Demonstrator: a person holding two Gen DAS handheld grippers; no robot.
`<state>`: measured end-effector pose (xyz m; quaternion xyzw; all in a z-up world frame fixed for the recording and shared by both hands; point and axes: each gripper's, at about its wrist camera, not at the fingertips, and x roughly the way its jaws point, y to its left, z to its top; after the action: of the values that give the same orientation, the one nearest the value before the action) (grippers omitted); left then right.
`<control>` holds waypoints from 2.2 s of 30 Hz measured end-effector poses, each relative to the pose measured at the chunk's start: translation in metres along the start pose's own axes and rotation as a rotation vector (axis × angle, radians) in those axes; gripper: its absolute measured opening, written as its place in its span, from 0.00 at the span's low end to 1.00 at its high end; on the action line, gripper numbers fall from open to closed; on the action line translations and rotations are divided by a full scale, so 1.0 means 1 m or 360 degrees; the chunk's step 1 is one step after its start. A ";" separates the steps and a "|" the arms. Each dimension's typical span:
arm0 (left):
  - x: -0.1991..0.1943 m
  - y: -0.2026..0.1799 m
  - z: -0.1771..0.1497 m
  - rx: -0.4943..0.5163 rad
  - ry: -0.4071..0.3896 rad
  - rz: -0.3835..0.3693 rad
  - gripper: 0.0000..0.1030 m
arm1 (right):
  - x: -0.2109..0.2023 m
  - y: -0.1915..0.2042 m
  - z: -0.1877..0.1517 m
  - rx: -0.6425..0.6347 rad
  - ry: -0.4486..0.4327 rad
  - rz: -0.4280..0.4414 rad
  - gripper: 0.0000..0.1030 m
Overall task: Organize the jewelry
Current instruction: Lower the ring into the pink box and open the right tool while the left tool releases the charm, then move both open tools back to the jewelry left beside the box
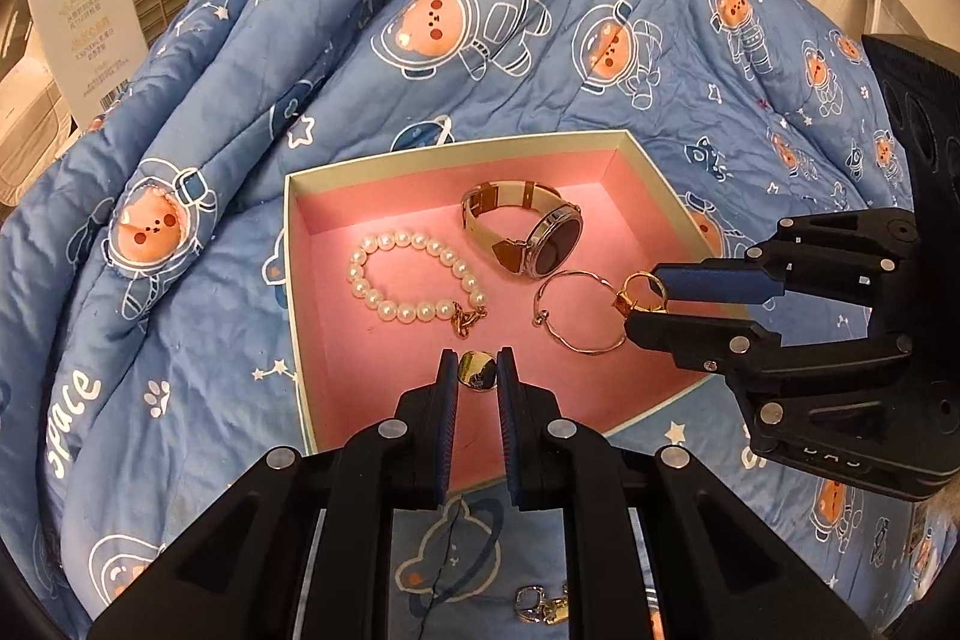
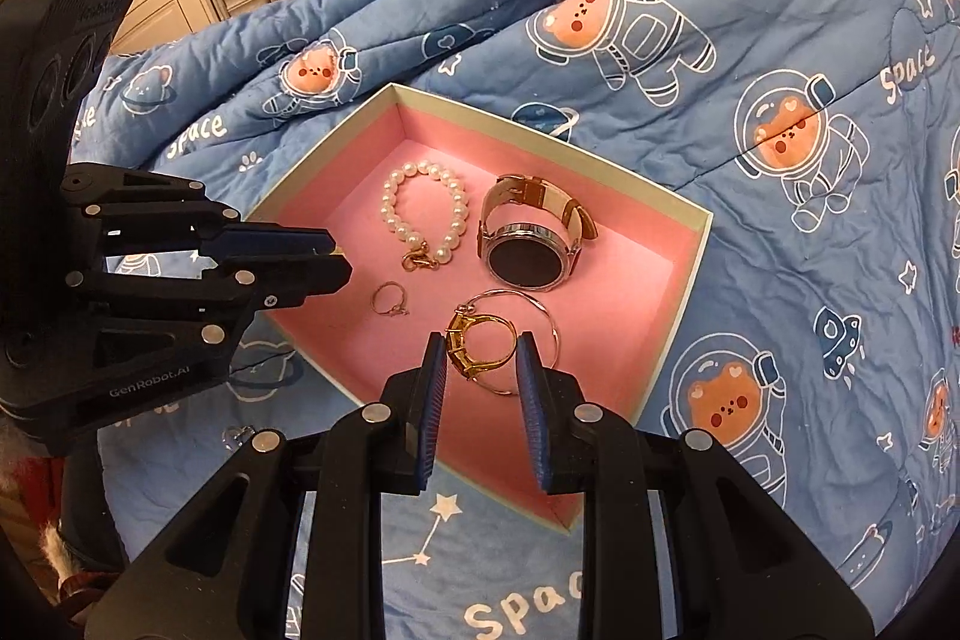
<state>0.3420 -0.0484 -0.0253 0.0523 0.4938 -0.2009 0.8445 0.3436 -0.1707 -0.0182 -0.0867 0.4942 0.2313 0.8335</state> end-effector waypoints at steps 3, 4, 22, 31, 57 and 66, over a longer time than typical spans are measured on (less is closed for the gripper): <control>0.009 -0.001 0.004 0.0019 0.0045 0.0009 0.12 | 0.010 -0.003 0.006 0.0008 0.0053 0.0005 0.24; 0.011 -0.001 0.006 0.0023 0.0057 0.0013 0.12 | 0.013 -0.004 0.007 0.0008 0.0072 0.0007 0.24; 0.036 0.001 0.013 0.0077 0.0153 0.0031 0.12 | 0.045 -0.004 0.015 -0.0098 0.0224 -0.0028 0.24; 0.043 -0.004 0.015 0.0096 0.0156 0.0056 0.13 | 0.052 -0.003 0.018 -0.0113 0.0248 -0.0036 0.24; -0.051 0.038 -0.066 -0.0306 -0.0273 -0.0014 0.89 | -0.031 0.004 -0.034 0.0031 -0.0156 -0.0010 0.71; -0.052 0.022 -0.120 -0.0256 -0.0257 0.0070 0.91 | -0.031 0.038 -0.079 -0.0012 -0.0169 0.0059 0.71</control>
<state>0.2304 0.0213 -0.0441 -0.0212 0.4375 -0.1457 0.8871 0.2511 -0.1757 -0.0268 -0.0683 0.4498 0.2529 0.8538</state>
